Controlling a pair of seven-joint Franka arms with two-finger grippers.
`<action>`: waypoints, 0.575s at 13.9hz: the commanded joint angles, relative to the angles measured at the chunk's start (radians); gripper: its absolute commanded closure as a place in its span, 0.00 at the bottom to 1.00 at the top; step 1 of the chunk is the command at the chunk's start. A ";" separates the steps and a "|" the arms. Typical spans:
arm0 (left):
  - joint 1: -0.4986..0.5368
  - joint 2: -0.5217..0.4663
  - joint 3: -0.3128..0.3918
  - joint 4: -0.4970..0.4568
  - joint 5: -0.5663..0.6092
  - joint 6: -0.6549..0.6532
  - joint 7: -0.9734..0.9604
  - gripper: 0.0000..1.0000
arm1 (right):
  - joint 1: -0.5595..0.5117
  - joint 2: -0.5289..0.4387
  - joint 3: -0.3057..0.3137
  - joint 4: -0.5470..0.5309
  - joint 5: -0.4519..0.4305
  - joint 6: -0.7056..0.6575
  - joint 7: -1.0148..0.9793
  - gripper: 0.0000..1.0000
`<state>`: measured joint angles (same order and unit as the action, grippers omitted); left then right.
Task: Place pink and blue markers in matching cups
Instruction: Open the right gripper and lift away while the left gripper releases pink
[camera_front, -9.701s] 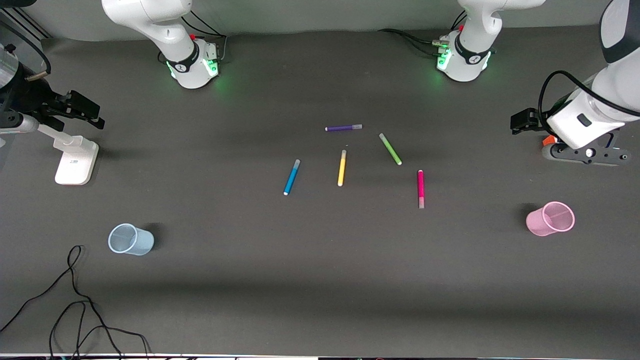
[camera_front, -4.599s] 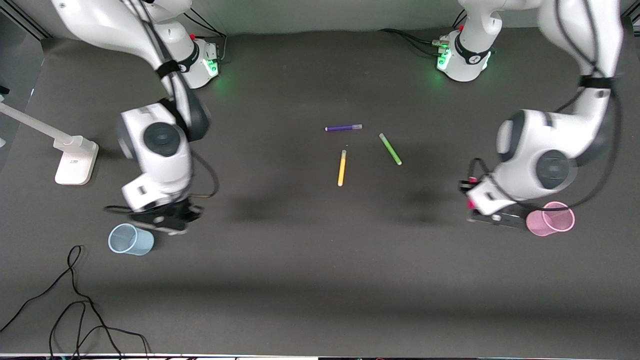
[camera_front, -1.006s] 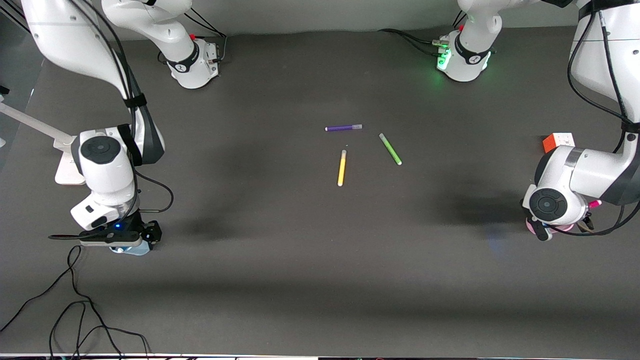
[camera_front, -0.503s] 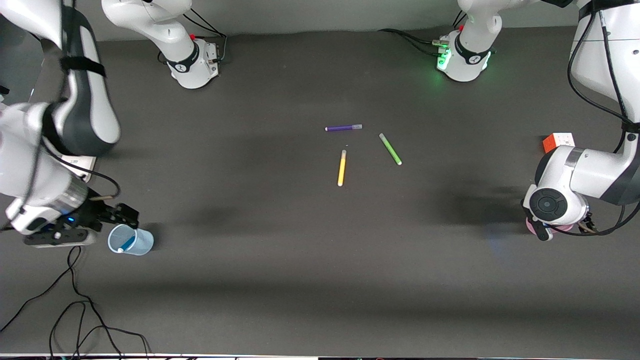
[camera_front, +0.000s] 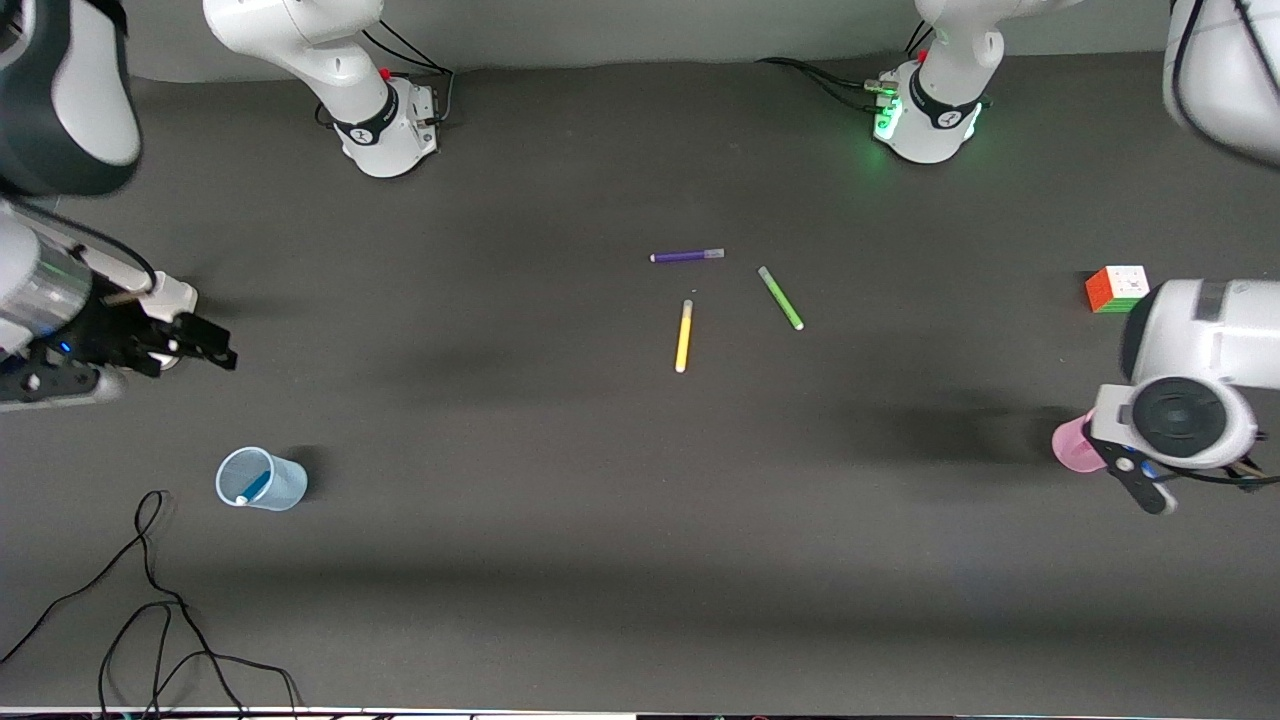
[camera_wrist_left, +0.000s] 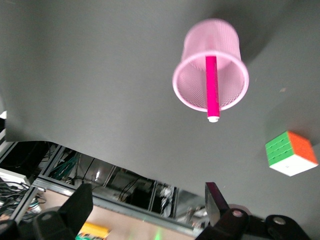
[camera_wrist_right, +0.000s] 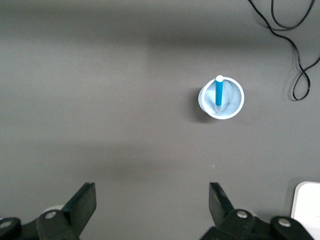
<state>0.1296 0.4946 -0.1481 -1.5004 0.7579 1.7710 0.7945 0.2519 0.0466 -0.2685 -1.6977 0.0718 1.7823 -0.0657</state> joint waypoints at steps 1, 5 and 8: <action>-0.005 -0.001 -0.004 0.148 -0.157 -0.082 0.006 0.00 | 0.001 -0.088 -0.008 -0.058 0.013 -0.011 -0.016 0.00; -0.005 -0.011 -0.005 0.352 -0.410 -0.279 -0.004 0.00 | -0.003 -0.120 -0.006 -0.082 -0.001 -0.029 -0.025 0.00; -0.004 -0.011 -0.008 0.488 -0.561 -0.428 -0.215 0.00 | 0.000 -0.123 0.005 -0.057 -0.013 -0.076 -0.017 0.00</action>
<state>0.1300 0.4687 -0.1525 -1.1052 0.2557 1.4282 0.7093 0.2478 -0.0542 -0.2699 -1.7579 0.0686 1.7402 -0.0665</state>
